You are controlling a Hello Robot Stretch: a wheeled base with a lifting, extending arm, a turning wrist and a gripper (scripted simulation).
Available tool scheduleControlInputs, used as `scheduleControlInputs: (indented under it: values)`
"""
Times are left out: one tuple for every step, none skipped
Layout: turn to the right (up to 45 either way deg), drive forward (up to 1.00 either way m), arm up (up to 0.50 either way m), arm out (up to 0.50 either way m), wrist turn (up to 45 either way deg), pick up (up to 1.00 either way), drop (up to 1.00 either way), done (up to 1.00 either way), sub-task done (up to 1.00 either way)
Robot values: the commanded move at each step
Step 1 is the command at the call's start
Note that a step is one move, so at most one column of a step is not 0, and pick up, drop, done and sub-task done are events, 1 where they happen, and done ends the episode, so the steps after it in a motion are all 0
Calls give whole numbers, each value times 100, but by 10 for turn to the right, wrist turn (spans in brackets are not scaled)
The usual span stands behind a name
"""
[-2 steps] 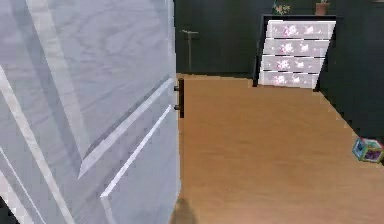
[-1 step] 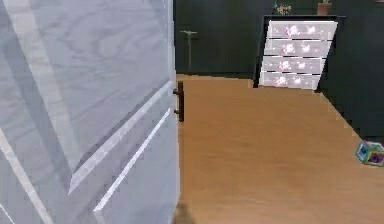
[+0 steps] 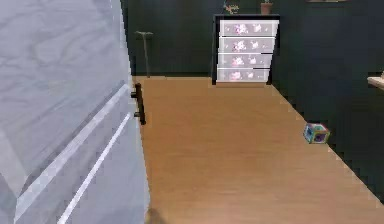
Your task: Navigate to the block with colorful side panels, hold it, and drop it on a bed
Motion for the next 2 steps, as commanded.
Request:
scheduleControlInputs:
  values:
    - [0,45,0,0,0,0,0,0,0]
    - [450,0,0,0,0,0,0,0,0]
